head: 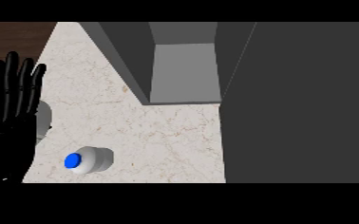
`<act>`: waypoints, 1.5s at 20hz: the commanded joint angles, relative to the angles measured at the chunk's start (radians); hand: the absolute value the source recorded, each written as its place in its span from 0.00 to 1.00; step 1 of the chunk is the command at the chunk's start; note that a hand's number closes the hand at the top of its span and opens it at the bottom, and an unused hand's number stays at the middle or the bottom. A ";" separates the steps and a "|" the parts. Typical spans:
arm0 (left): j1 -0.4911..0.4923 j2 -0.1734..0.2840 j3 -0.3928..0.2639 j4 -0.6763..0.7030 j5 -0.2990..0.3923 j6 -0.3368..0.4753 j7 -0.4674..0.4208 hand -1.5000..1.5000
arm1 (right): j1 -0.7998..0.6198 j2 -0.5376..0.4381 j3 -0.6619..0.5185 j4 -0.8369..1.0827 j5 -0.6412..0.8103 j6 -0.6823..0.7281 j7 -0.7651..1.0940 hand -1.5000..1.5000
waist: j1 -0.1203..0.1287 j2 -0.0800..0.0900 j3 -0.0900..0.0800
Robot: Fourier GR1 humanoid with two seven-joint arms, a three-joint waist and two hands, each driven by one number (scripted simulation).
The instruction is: Pick up the bottled water, place it into the cabinet and close the cabinet
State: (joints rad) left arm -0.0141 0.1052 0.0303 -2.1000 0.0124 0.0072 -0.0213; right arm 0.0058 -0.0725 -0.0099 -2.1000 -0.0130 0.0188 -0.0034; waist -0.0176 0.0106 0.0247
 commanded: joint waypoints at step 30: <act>0.722 0.509 0.471 -0.304 1.329 -0.741 0.256 0.00 | 0.259 0.017 0.343 -0.524 0.020 -0.005 0.405 0.00 | 0.029 -0.017 -0.025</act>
State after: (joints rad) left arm 0.6388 0.5990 0.4267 -2.3587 1.2670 -0.7142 0.1937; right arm 0.2173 -0.0560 0.2941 -2.4884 -0.0346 0.0337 0.3451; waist 0.0108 -0.0051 -0.0003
